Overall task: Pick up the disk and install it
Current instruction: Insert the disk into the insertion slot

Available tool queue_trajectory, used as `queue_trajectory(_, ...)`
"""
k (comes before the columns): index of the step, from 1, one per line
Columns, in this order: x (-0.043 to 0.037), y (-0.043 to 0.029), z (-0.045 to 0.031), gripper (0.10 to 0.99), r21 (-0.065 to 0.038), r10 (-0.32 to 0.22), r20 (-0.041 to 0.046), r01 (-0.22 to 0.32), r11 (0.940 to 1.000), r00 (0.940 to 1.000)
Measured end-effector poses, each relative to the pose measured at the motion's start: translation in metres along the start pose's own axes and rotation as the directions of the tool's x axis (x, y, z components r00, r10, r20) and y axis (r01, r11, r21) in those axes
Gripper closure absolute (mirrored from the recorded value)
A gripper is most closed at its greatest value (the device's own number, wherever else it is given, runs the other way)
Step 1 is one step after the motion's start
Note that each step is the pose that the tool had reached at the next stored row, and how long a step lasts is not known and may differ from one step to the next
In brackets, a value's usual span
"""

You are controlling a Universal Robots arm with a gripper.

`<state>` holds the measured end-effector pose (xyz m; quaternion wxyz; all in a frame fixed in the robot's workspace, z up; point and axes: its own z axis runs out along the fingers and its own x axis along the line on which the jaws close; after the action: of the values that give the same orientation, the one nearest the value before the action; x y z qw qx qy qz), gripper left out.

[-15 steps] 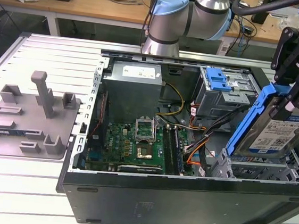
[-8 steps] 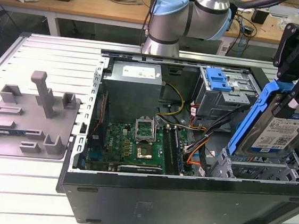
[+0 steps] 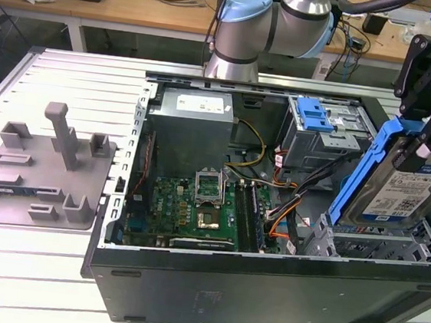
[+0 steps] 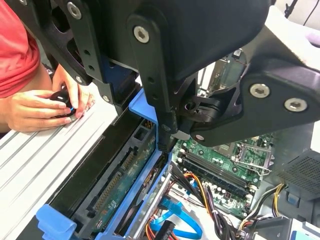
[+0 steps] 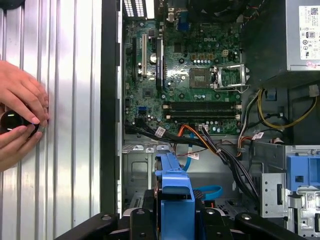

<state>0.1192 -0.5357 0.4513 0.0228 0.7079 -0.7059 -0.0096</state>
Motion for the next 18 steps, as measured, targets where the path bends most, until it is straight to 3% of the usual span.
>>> queue_trajectory(18,0.0004,-0.0005,0.0105,0.718,0.000,0.000,0.0001,0.000,1.0000,1.0000)
